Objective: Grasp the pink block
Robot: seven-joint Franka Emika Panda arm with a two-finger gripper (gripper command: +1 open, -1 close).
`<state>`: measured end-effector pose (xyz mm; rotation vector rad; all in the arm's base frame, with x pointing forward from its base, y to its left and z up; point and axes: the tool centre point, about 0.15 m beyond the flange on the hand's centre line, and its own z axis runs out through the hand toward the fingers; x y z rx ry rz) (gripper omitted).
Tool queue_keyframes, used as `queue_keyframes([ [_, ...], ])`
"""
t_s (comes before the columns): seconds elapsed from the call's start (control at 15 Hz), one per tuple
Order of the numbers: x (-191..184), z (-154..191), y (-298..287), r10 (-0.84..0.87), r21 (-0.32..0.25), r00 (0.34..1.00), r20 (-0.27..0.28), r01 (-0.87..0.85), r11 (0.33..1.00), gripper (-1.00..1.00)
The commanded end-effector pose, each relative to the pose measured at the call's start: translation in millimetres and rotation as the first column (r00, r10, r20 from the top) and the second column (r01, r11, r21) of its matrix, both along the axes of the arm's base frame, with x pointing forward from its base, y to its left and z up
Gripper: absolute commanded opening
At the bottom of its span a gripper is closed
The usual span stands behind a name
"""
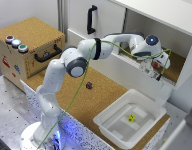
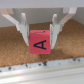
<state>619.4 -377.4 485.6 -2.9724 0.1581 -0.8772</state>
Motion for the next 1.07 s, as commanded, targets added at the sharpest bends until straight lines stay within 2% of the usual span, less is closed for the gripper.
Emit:
queue_keyframes([
  [0.0, -108, -8, 26, 0.048, -0.042, 0.992, 0.12, -0.044, 0.998, -1.0],
  [0.2, -137, -5, 57, 0.075, -0.085, 0.994, 0.084, -0.068, 0.994, -1.0],
  [0.33, -156, -2, 91, 0.093, -0.088, 0.994, 0.049, -0.088, 0.992, -1.0],
  [0.4, -163, -3, 110, 0.092, -0.079, 0.996, 0.018, -0.091, 0.993, -1.0],
  [0.47, -171, -5, 133, 0.106, -0.108, 0.994, 0.007, -0.105, 0.989, -1.0],
  [0.53, -179, -6, 156, 0.122, -0.096, 0.992, -0.017, -0.123, 0.988, -1.0],
  [0.67, -198, -11, 212, 0.183, -0.114, 0.982, -0.039, -0.186, 0.976, -1.0],
  [1.0, -231, -29, 329, 0.345, -0.07, 0.934, -0.098, -0.352, 0.933, -1.0],
])
